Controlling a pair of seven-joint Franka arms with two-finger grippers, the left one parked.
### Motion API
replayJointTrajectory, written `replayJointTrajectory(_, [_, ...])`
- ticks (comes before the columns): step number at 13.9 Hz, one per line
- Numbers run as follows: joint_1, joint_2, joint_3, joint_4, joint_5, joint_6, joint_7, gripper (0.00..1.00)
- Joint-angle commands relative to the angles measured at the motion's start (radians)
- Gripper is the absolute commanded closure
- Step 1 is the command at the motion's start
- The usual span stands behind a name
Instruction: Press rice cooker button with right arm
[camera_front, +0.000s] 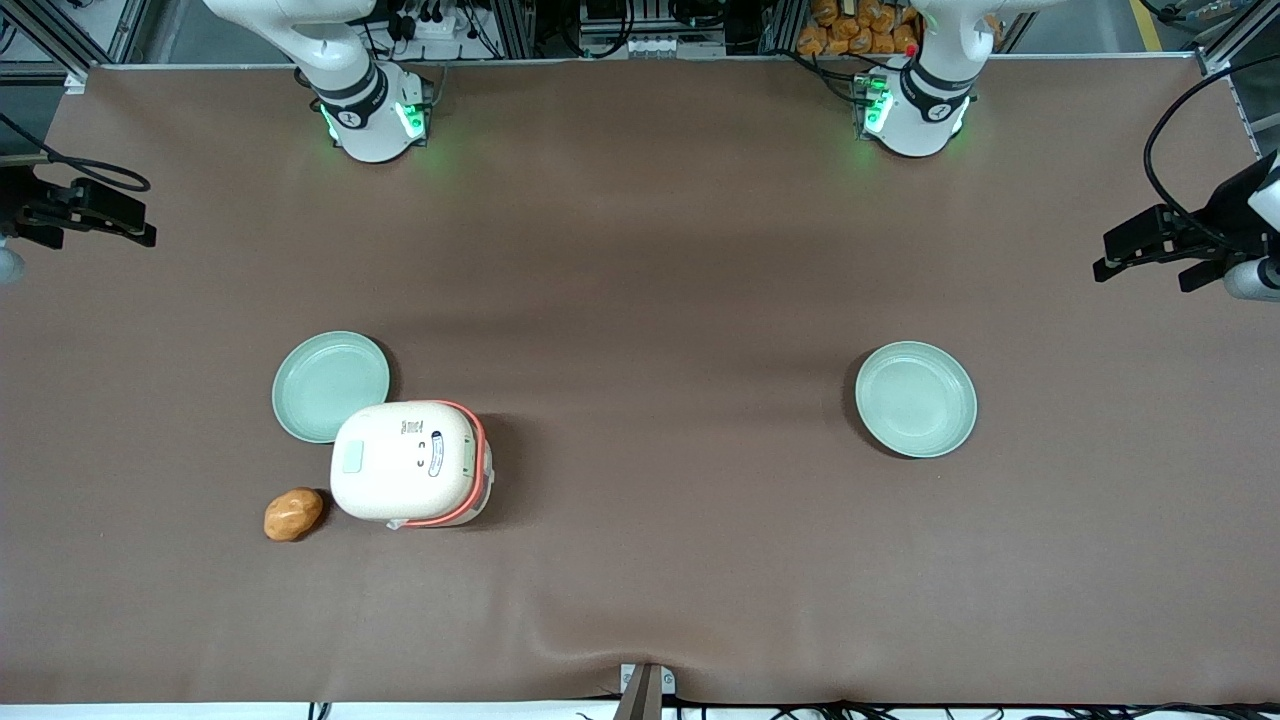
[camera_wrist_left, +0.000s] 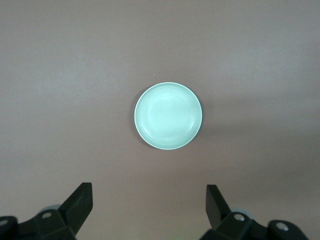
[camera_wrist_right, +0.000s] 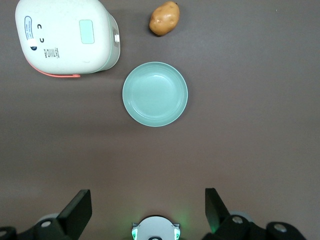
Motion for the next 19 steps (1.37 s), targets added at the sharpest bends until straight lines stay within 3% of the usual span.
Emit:
replayJointTrajectory(1, [0.006,-0.010,0.002,0.005,-0.019,-0.015,0.013,0.00])
replayJointTrajectory(19, [0.032,-0.003,0.010,0.021,0.001,0.005,0.011,0.00])
